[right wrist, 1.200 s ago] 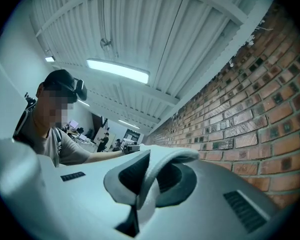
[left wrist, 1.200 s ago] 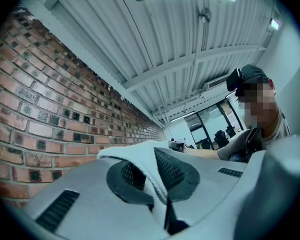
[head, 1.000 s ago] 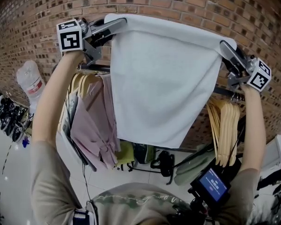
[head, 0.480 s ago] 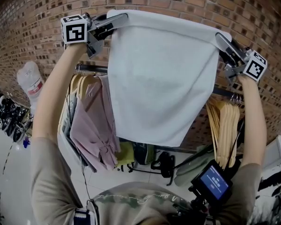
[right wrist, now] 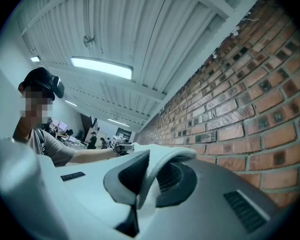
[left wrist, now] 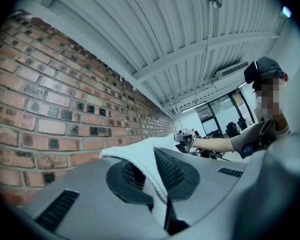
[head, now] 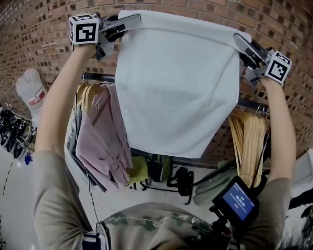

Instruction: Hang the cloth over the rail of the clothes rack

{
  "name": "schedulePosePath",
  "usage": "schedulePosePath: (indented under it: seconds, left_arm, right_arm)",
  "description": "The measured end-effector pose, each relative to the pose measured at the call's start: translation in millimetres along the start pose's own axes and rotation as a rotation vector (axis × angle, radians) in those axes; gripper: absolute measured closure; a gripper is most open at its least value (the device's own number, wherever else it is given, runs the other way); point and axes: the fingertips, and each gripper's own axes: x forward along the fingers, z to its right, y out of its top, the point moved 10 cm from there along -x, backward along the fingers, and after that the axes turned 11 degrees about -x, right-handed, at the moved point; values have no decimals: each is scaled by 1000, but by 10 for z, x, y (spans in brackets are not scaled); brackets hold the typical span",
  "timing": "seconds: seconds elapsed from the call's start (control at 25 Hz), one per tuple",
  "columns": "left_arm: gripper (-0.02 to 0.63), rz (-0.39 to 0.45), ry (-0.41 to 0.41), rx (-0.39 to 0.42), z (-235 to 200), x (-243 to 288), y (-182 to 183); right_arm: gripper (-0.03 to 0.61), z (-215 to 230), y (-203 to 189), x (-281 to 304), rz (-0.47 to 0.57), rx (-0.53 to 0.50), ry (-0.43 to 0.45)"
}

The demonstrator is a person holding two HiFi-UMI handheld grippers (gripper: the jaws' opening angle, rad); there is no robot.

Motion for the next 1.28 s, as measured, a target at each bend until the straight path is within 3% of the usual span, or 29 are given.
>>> schedulePosePath:
  seconds: [0.28,0.48,0.64,0.88,1.0,1.28]
  left_arm:
    - [597,-31,14,-88,-312,147,-382]
    - [597,-169,14,-187,-527,283,-763]
    - [597,-191,7,-245,-628,277,-994]
    - [597,-179,-31,-264,-631,284,-1004]
    - [597,-199,-27,-305,-642,259,-1043]
    - [597,-230,-13,-317,-616,283,-1091]
  right_arm:
    - [561,174,-528,14,-62,119,-53]
    - [561,261,-885,-51,-171,156,-53]
    - [561,225,-942,-22,-220,153,-40]
    - [561,216,-916,-34,-210,170,-50]
    - [561,225,-958,-15,-219,195,-44]
    - [561,181,-951,-21,-221,212,-37]
